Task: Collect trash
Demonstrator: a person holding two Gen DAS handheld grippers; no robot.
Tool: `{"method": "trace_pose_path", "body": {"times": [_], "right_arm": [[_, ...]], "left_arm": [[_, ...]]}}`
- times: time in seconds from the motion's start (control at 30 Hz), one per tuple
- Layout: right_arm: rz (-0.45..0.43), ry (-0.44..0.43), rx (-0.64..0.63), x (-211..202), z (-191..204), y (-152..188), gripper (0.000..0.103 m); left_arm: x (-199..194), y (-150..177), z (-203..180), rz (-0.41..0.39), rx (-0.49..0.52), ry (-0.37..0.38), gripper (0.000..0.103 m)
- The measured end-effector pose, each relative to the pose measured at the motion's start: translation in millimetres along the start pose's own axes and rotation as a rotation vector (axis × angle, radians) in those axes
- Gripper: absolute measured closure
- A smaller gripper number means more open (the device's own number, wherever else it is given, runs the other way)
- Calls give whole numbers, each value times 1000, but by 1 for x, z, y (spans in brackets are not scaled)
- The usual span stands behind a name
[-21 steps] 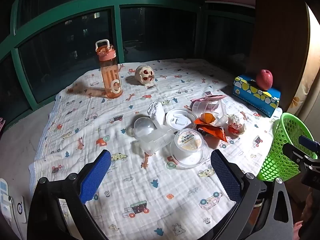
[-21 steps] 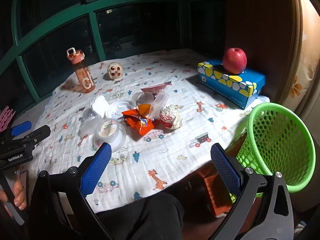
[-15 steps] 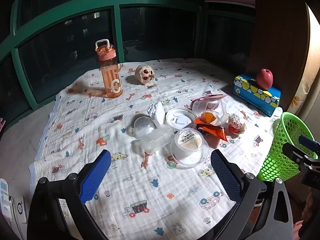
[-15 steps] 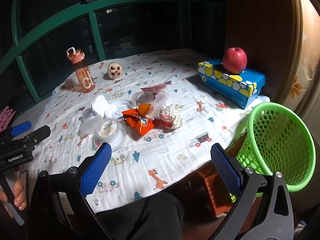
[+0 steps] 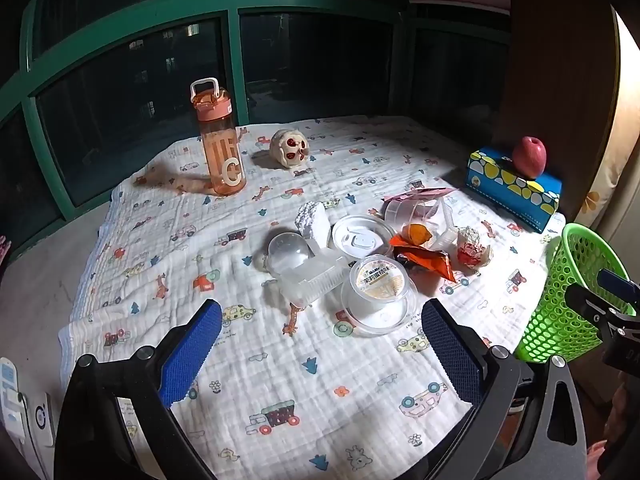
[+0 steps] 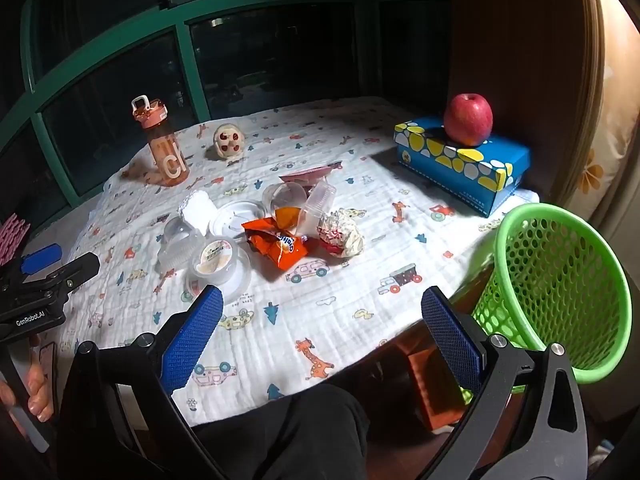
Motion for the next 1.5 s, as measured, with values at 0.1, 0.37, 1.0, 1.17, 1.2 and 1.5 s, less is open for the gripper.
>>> {"method": "trace_pose_path", "body": {"times": [0.1,0.37,1.0,1.17,1.2,1.5], "right_arm": [[1,1,-1,2,0,1,5],[2,0,0,1,0,1,5],[6,-1,3,4,-1,0,5],[7,0,3,5,-2,1,5],[7,-1,3,5,-2,0,5],[10,-2,4,4,-2,-1,5]], "left_arm": [[0,0,0,1,-1,1,6],[-2,0,0,-1,-1,0,6],[0,2,-2,4,0,0,6],[2,3,-2,5,0,0,6],[2,3,-2,6,0,0,6],[5,4,-3,10,0,0,6]]}}
Point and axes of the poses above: each gripper's, at about its wrist camera, not at the fingertips, and x roughly the way its jaws point, z to its left, y to its underside, the point moved 8 cm from there along x, roughly the way its jaws point, and after that the axes turned 4 degrees about -y, right-handed, at the moved point
